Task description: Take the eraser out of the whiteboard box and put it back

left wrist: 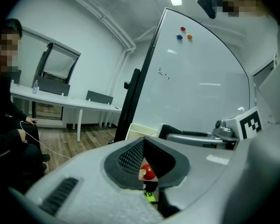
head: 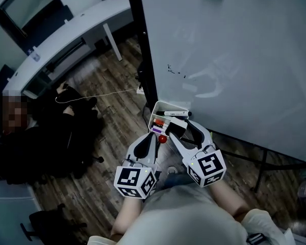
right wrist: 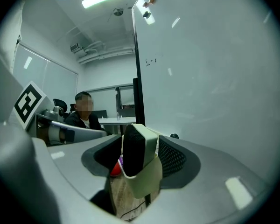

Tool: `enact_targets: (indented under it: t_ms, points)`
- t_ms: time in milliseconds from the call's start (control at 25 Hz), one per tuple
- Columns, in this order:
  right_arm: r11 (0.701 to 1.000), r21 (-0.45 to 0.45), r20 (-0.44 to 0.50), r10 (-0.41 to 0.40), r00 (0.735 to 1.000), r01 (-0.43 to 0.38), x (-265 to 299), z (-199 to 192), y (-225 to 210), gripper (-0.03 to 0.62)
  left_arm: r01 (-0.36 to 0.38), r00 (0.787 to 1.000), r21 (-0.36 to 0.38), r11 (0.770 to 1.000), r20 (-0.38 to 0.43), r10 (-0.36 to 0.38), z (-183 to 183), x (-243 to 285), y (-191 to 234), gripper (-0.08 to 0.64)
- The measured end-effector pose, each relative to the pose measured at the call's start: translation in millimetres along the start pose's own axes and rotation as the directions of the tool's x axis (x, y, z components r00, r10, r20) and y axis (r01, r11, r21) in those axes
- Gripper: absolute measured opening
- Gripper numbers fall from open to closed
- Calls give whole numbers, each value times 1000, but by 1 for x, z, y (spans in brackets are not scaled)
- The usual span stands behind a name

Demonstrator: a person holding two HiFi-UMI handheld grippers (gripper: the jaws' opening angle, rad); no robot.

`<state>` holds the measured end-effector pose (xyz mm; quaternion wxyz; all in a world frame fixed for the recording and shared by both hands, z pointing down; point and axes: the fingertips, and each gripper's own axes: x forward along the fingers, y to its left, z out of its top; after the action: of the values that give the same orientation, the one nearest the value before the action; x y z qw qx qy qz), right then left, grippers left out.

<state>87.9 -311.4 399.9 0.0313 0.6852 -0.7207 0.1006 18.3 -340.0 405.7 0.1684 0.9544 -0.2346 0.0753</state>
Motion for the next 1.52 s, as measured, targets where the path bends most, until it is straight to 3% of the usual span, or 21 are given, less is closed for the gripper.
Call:
enact_targets:
  t_ms: [840,1520]
  points:
    - [993,-7,37,-113,993,114,-3,6,3,196,99,995,24,995,-32,-98,-3,-1,4,2]
    - [978,-28,138,-202,970,207,-31,46,23,195,174,984,45,984,-35,-173,4,-18,0,2]
